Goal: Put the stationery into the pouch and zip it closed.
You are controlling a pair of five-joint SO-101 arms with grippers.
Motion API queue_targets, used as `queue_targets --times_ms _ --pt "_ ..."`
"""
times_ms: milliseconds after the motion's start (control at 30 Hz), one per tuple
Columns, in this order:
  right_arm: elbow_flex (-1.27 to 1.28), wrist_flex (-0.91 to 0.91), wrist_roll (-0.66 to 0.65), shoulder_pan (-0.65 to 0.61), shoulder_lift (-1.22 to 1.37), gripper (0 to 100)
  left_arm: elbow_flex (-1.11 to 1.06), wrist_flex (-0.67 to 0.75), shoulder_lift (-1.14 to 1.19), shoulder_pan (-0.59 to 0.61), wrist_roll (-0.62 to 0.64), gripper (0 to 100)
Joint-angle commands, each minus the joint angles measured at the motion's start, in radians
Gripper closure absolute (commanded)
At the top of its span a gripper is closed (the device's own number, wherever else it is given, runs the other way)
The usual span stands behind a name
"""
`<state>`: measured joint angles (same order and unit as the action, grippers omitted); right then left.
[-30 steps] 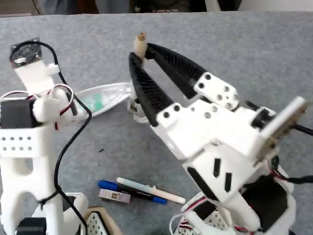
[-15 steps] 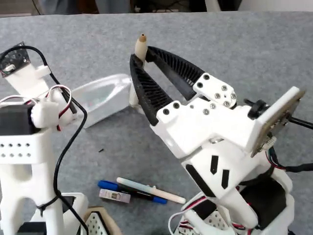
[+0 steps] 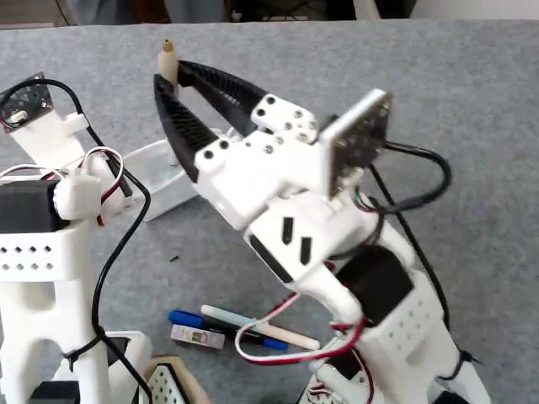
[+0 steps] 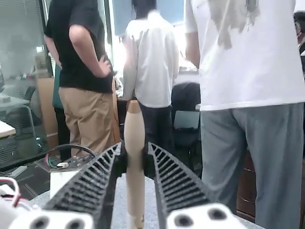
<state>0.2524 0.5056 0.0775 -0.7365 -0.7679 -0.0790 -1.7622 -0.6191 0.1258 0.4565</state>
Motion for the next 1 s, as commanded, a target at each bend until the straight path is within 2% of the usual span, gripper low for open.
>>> queue_targets --times_ms 0,500,667,967 --pt "0.004 -0.058 0.009 -0.014 0.019 98.6 0.004 0.005 -0.014 0.012 -0.008 97" --pt "0.104 -0.153 0.002 -0.009 0.019 98.2 -0.048 0.028 -0.014 0.068 -0.008 97" --pt "0.102 -0.140 0.002 -0.009 0.018 88.4 -0.051 0.028 -0.014 0.062 -0.008 97" --pt "0.157 -0.106 -0.178 -0.009 0.018 94.9 -0.041 0.003 -0.025 0.050 -0.037 97"
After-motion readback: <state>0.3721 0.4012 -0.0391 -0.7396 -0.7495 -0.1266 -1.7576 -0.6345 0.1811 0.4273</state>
